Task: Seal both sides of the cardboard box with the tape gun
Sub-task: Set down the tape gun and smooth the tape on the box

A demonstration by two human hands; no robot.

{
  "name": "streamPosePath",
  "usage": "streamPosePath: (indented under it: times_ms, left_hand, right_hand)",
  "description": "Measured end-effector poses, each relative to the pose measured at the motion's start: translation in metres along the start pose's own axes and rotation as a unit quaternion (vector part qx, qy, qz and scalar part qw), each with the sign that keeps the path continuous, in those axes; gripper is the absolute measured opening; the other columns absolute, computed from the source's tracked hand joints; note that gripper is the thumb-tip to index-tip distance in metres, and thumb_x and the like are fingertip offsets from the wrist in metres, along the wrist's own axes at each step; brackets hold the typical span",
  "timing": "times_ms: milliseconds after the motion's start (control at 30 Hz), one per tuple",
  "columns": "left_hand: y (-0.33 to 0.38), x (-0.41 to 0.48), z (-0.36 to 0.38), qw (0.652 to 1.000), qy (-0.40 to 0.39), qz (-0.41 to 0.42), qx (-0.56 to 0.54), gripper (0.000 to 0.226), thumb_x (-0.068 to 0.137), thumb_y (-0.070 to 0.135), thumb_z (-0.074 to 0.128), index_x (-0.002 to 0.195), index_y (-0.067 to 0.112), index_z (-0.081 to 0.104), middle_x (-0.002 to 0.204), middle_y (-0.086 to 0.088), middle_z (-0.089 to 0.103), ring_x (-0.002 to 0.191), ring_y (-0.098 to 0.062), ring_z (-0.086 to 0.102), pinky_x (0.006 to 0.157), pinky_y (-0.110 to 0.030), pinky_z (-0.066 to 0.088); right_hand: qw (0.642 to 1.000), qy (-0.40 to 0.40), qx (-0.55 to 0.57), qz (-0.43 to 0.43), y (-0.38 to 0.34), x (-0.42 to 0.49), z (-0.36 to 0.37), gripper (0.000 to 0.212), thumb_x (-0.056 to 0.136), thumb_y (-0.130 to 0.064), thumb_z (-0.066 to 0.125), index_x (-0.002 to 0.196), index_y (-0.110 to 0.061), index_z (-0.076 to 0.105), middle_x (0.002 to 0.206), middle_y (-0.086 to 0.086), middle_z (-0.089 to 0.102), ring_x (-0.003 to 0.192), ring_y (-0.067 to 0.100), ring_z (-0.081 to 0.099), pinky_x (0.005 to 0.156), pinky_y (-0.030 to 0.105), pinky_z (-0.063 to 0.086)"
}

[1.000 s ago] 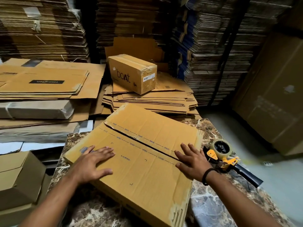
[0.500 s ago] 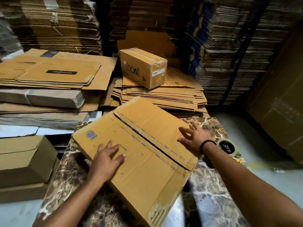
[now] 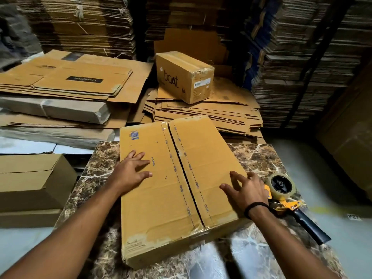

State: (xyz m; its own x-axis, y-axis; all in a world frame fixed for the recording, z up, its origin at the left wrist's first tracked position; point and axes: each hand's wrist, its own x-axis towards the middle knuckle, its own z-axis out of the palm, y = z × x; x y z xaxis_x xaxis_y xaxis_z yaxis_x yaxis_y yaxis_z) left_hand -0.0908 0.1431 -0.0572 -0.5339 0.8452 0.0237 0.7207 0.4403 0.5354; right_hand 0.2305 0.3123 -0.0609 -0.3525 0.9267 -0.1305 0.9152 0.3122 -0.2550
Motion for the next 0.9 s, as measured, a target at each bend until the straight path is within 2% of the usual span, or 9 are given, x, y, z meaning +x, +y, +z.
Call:
streamPosePath:
  times_ms: [100, 233, 367, 500, 633, 700, 767, 833, 900]
  left_hand:
    - [0.016, -0.023, 0.003, 0.996, 0.044, -0.053, 0.057, 0.050, 0.080, 0.040, 0.068, 0.127, 0.026, 0.056, 0.152, 0.007, 0.026, 0.142, -0.021, 0.013, 0.109, -0.060, 0.019]
    - [0.042, -0.074, 0.023, 0.991, 0.039, -0.128, -0.014, 0.046, 0.078, 0.037, 0.071, 0.122, 0.027, 0.059, 0.152, 0.008, 0.021, 0.143, -0.024, 0.010, 0.109, -0.059, 0.017]
    - [0.047, -0.083, 0.031, 0.997, 0.039, -0.072, 0.005, 0.047, 0.076, 0.043, 0.072, 0.120, 0.036, 0.058, 0.148, 0.020, 0.021, 0.142, -0.013, 0.012, 0.105, -0.068, 0.017]
    - [0.037, -0.060, 0.018, 1.000, 0.007, -0.028, 0.012, 0.047, 0.079, 0.043, 0.068, 0.124, 0.036, 0.055, 0.149, 0.017, 0.027, 0.140, -0.011, 0.016, 0.109, -0.063, 0.018]
    - [0.044, -0.047, 0.018, 0.998, -0.038, -0.013, 0.046, 0.039, 0.089, 0.041, 0.056, 0.127, 0.033, 0.053, 0.149, 0.015, 0.027, 0.142, -0.013, 0.015, 0.111, -0.058, 0.016]
    - [0.056, -0.052, 0.022, 0.996, -0.051, -0.018, 0.069, 0.037, 0.093, 0.044, 0.046, 0.128, 0.032, 0.052, 0.149, 0.015, 0.026, 0.142, -0.013, 0.015, 0.112, -0.059, 0.006]
    - [0.075, -0.069, 0.030, 0.994, -0.085, -0.005, 0.073, 0.042, 0.092, 0.052, 0.037, 0.127, 0.034, 0.053, 0.149, 0.014, 0.027, 0.141, -0.011, 0.017, 0.112, -0.058, -0.001]
    - [0.094, -0.092, 0.041, 0.986, -0.136, 0.038, 0.091, 0.071, 0.080, 0.075, 0.016, 0.128, 0.035, 0.050, 0.149, 0.014, 0.022, 0.140, -0.009, 0.016, 0.113, -0.056, -0.003]
    - [0.103, -0.111, 0.053, 0.973, -0.144, 0.090, 0.154, 0.103, 0.060, 0.090, -0.004, 0.135, 0.035, 0.041, 0.147, 0.017, 0.011, 0.140, -0.006, 0.007, 0.113, -0.055, -0.005]
  right_hand:
    - [0.995, -0.081, 0.043, -0.045, 0.016, 0.007, -0.016, 0.065, 0.075, -0.070, 0.056, 0.134, -0.051, 0.038, 0.148, 0.007, 0.030, 0.131, 0.030, 0.037, 0.101, 0.046, 0.043]
    - [0.951, -0.215, 0.200, -0.101, 0.044, 0.016, -0.036, 0.074, 0.075, -0.054, 0.065, 0.140, -0.049, 0.030, 0.152, -0.002, 0.033, 0.134, 0.022, 0.039, 0.105, 0.042, 0.038]
    - [0.948, -0.157, 0.259, -0.096, 0.041, 0.006, -0.018, 0.075, 0.079, -0.042, 0.071, 0.143, -0.037, 0.032, 0.149, -0.002, 0.038, 0.131, 0.016, 0.043, 0.106, 0.038, 0.041]
    - [0.944, -0.085, 0.310, -0.071, 0.043, -0.013, -0.002, 0.073, 0.078, -0.039, 0.074, 0.141, -0.029, 0.041, 0.142, 0.002, 0.048, 0.127, 0.019, 0.049, 0.099, 0.034, 0.044]
    - [0.980, -0.073, 0.182, -0.041, 0.043, -0.008, -0.012, 0.069, 0.075, -0.059, 0.067, 0.137, -0.038, 0.044, 0.143, 0.002, 0.049, 0.125, 0.024, 0.050, 0.099, 0.043, 0.047]
    - [0.996, -0.013, 0.013, -0.087, 0.036, -0.010, -0.022, 0.055, 0.084, -0.063, 0.052, 0.132, -0.037, 0.050, 0.147, 0.003, 0.041, 0.128, 0.027, 0.044, 0.102, 0.044, 0.043]
    - [0.984, 0.037, -0.041, -0.167, 0.019, -0.028, -0.023, 0.056, 0.090, -0.065, 0.031, 0.130, -0.033, 0.054, 0.145, 0.001, 0.042, 0.125, 0.025, 0.042, 0.103, 0.043, 0.037]
    - [0.970, 0.044, -0.020, -0.237, -0.002, -0.058, -0.014, 0.078, 0.084, -0.073, 0.007, 0.123, -0.030, 0.058, 0.133, 0.001, 0.054, 0.118, 0.025, 0.048, 0.097, 0.042, 0.039]
    - [0.954, 0.062, -0.051, -0.289, -0.013, -0.075, 0.013, 0.076, 0.085, -0.073, 0.005, 0.111, -0.030, 0.062, 0.117, 0.001, 0.062, 0.105, 0.026, 0.052, 0.087, 0.042, 0.041]
